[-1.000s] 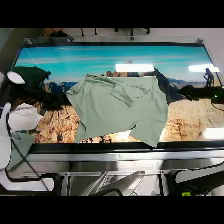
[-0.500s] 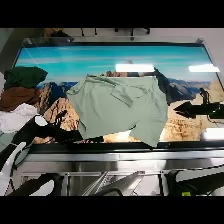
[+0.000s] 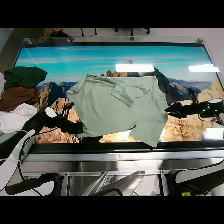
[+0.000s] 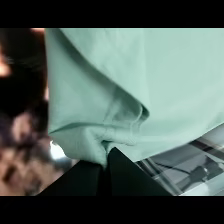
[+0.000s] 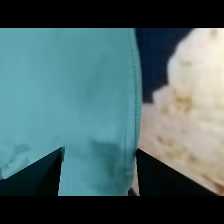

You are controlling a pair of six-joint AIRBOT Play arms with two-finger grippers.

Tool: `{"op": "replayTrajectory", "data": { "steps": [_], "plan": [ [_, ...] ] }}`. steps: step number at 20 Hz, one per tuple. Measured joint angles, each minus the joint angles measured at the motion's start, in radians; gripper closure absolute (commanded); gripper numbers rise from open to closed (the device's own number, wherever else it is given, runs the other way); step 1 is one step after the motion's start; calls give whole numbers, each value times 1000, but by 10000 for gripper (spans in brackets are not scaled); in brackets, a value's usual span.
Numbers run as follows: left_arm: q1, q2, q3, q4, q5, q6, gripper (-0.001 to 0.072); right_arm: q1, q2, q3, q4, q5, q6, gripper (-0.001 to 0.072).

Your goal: Fold the shirts.

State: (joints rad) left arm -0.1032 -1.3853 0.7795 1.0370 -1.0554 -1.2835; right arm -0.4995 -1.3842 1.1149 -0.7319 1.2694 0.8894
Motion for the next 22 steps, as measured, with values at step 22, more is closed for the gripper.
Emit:
{"op": "replayTrajectory", "data": {
  "steps": [22],
  "plan": [
    [833,605,1050,-699,-190,72,692,-174,673,754,587,-142,-84,689]
  ]
}}
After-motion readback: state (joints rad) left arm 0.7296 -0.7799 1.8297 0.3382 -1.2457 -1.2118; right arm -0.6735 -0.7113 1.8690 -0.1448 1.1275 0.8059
